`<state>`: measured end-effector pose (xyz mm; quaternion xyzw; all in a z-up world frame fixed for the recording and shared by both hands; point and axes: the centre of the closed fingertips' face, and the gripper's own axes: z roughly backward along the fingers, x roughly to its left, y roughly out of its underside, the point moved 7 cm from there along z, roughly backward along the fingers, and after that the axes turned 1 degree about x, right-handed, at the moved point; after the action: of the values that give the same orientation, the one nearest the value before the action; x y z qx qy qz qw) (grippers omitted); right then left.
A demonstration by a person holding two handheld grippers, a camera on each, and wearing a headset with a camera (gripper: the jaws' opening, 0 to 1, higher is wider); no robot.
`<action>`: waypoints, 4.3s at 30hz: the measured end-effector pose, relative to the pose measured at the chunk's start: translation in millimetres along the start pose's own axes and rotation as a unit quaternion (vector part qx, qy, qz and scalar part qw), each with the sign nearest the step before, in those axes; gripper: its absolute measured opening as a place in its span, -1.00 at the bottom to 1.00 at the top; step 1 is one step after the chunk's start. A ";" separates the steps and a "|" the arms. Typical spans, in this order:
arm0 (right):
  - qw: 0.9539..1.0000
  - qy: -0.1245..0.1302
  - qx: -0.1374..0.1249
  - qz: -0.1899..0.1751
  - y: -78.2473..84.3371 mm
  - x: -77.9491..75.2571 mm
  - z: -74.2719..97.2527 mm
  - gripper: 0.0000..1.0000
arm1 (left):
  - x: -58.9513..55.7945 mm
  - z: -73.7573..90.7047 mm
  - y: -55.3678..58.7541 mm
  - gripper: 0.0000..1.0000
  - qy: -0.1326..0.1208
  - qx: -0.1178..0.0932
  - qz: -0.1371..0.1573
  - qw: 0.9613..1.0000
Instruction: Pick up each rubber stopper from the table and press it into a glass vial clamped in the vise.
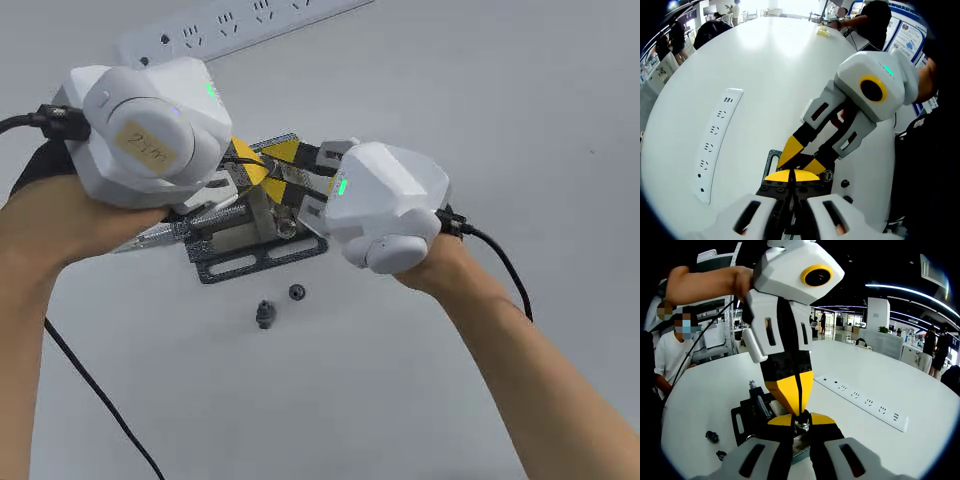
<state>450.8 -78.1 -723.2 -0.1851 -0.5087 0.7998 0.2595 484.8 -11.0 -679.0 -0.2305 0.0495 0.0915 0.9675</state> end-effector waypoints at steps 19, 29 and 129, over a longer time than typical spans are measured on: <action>1.000 -0.002 0.002 -0.006 -0.7 1.0 0.1 -0.79 | 4.9 -1.7 5.0 -1.00 -0.027 0.037 -0.019 0.999; 1.000 0.001 0.002 -0.010 0.4 1.1 1.3 -0.81 | 3.4 0.6 0.5 -1.00 -0.008 0.003 0.011 1.000; 0.999 0.028 -0.008 -0.040 1.7 3.3 9.1 -0.89 | -0.2 -2.7 0.3 -1.00 -0.027 -0.023 0.034 0.999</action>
<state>442.8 -83.3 -721.1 -0.1892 -0.5145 0.7792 0.3041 484.4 -12.0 -681.6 -0.2486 0.0286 0.1322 0.9591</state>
